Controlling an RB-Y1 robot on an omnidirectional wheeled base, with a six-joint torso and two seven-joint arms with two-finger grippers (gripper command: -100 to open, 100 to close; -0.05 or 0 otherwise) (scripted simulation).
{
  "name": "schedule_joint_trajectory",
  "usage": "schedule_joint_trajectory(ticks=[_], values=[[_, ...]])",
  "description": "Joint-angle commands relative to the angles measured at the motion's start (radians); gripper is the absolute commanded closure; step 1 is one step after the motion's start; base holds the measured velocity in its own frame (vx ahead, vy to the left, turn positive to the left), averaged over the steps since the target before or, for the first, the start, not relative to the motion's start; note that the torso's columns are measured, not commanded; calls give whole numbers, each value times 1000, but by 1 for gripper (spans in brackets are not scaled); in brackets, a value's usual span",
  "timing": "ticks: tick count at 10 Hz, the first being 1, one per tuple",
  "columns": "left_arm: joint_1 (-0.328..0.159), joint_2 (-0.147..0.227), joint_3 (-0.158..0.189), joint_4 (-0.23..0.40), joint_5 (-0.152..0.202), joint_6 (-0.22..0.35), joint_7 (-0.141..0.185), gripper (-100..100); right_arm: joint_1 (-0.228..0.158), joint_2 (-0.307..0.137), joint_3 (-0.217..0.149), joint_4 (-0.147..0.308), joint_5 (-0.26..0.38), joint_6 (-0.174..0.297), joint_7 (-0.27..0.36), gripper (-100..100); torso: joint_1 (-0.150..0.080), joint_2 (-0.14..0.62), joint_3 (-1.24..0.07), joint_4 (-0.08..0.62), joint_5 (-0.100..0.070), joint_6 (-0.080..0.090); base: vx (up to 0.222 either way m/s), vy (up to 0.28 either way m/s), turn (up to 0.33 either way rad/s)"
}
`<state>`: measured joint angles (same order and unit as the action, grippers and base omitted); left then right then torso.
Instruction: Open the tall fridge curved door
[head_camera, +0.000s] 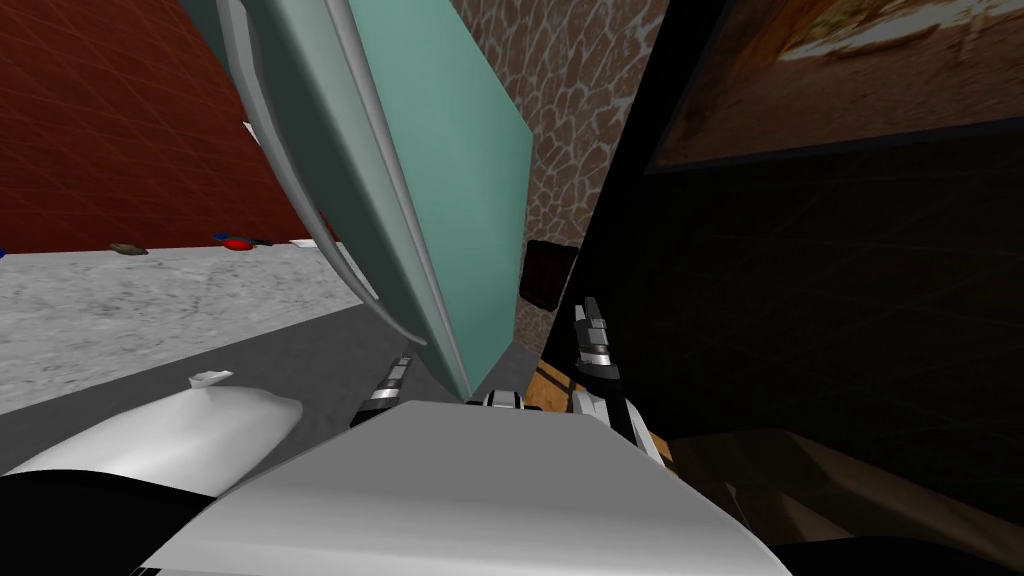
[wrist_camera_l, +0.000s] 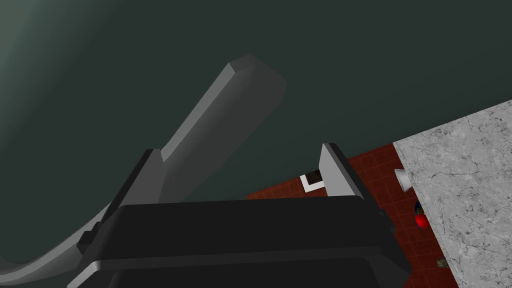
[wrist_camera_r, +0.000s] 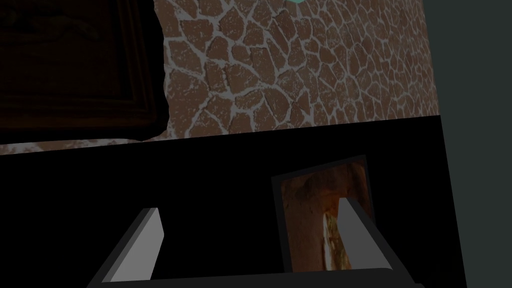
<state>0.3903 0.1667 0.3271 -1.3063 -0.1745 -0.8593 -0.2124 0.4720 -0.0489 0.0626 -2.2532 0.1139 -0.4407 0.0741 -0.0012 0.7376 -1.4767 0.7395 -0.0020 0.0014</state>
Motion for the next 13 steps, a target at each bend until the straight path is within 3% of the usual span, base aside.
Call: schedule_joint_trajectory(ticks=[1, 6, 13], values=[[17, 11, 16, -46, -4, 49, 18, -100, 0, 0, 0, 0, 0, 0, 0, 0, 0, 0, 0, 0, 0, 0, -3, -47, -5], [40, 39, 42, -105, -12, 128, 46, -100, 0, 0, 0, 0, 0, 0, 0, 0, 2, 0, 1, -2, 2, -1, 0, -48, -3], [81, 150, 87, -210, -25, 266, 94, -100, 0, 0, 0, 0, 0, 0, 0, 0, 2, 0, 0, -2, 2, -1, -5, -59, -2]])
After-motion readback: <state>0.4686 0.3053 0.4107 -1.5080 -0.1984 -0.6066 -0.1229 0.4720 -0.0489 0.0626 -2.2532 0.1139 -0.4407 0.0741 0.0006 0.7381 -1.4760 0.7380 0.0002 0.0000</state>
